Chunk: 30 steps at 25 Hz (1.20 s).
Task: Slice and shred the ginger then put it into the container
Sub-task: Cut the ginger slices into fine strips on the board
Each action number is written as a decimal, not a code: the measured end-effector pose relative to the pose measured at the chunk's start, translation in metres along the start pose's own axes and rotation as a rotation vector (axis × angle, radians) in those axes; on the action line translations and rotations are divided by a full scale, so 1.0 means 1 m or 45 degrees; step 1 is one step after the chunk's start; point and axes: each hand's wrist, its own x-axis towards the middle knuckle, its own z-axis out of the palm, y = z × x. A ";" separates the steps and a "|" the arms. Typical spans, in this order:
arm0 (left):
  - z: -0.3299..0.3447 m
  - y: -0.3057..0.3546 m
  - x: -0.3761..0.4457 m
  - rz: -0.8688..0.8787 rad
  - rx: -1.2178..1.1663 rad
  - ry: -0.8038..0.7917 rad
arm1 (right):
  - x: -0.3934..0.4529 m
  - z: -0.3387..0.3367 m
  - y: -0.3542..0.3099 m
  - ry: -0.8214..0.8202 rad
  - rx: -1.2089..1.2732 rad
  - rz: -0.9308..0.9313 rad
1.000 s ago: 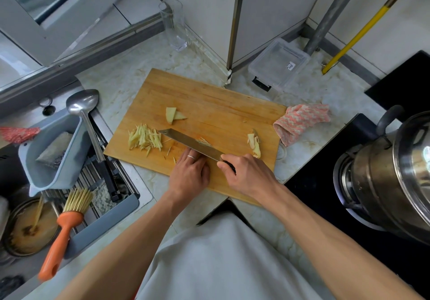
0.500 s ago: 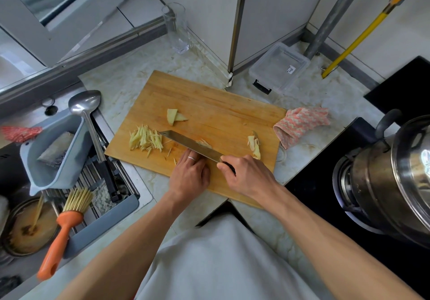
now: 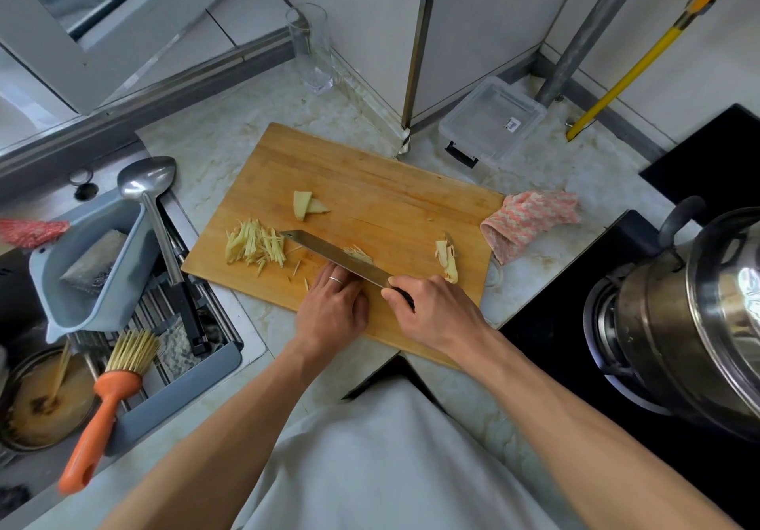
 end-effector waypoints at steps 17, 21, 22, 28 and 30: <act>-0.002 0.002 -0.001 -0.041 0.022 -0.006 | 0.003 0.007 0.000 0.018 -0.168 -0.126; -0.002 0.003 -0.001 -0.017 0.003 0.032 | 0.001 0.004 -0.004 0.013 -0.107 -0.069; -0.002 0.002 -0.001 -0.018 0.001 0.038 | 0.000 0.003 -0.005 0.010 -0.097 -0.063; -0.001 0.002 -0.001 -0.020 0.006 0.066 | 0.005 0.007 -0.004 0.010 -0.145 -0.101; 0.000 0.002 -0.001 -0.020 0.011 0.064 | 0.005 0.008 -0.003 0.023 -0.129 -0.102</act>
